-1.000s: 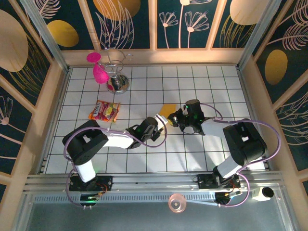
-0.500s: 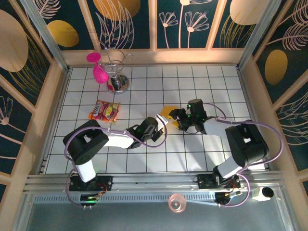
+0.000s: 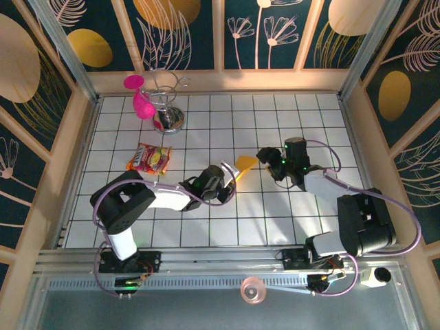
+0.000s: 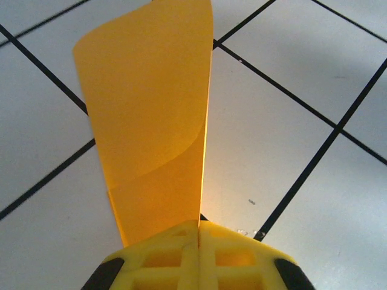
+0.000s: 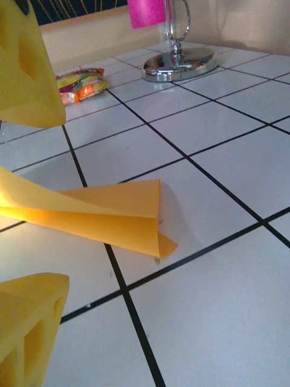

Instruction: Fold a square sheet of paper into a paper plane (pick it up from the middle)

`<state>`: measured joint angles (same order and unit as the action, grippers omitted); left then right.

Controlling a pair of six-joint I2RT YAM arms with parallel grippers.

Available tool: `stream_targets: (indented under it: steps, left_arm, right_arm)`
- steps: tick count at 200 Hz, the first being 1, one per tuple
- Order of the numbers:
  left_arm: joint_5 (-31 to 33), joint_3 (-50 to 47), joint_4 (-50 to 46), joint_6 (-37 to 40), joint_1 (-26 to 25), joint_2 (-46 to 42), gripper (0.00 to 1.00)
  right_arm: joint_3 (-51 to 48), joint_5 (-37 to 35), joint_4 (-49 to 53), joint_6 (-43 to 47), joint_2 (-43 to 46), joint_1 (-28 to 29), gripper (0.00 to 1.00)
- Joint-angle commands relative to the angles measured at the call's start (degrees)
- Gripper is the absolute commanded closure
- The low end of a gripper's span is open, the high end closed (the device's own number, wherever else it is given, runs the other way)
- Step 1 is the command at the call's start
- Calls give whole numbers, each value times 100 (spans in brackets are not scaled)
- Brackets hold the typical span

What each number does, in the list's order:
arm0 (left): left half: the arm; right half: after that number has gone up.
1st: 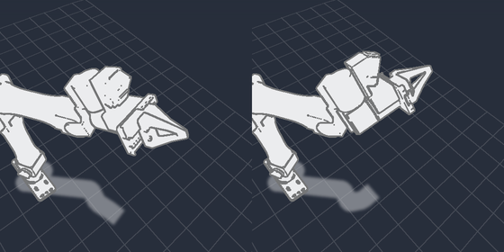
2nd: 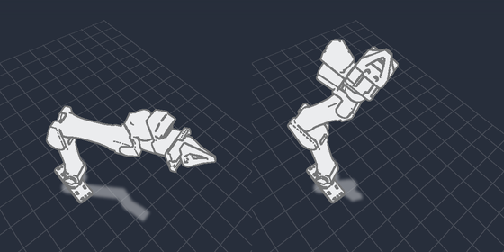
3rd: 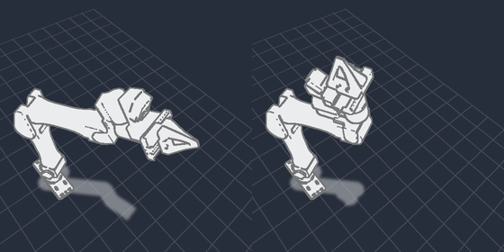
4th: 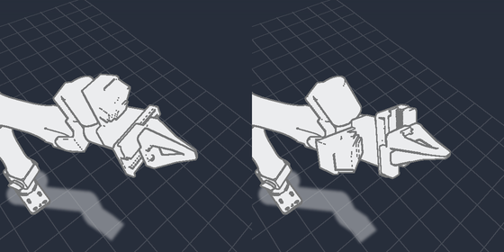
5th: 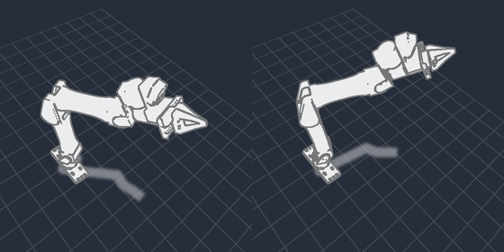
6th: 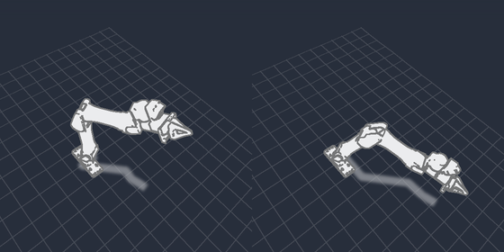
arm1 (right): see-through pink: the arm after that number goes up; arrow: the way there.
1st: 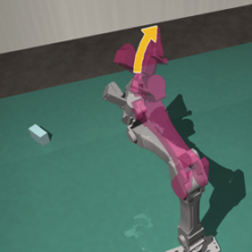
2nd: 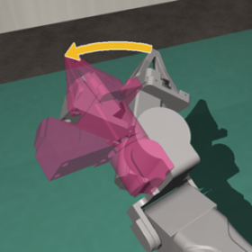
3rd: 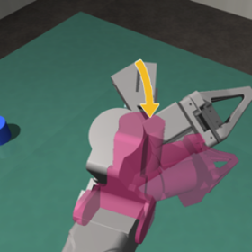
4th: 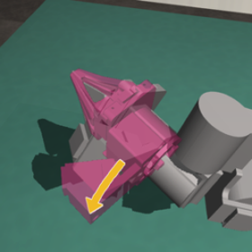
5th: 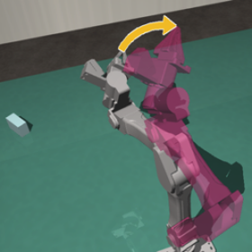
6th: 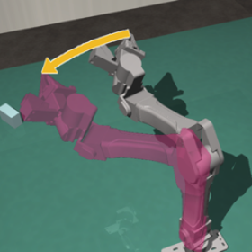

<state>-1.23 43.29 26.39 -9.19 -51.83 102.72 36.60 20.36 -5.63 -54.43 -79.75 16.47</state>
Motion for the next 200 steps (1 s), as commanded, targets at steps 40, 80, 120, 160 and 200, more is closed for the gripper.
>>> stream_targets:
  steps: [40, 80, 120, 160, 200]
  left_arm:
    - [-1424, 386, -212, -1158, 413, 249, 100]
    - [-2043, 709, -528, -1731, 579, 379, 100]
    - [-2521, 971, -641, -2604, 669, 503, 100]
    - [-3028, 751, 156, -3569, 804, 679, 100]
    - [-3312, 406, 1107, -4401, 881, 718, 100]
  right_arm:
    - [-312, 89, -190, 680, 152, -62, 35]
    - [-347, 371, -373, 1266, 62, -71, 35]
    - [-314, 1047, -675, 1778, -199, -57, 36]
    - [-344, 1054, -680, 2022, -355, -65, 36]
    - [-320, 1093, -712, 2156, -559, -61, 35]
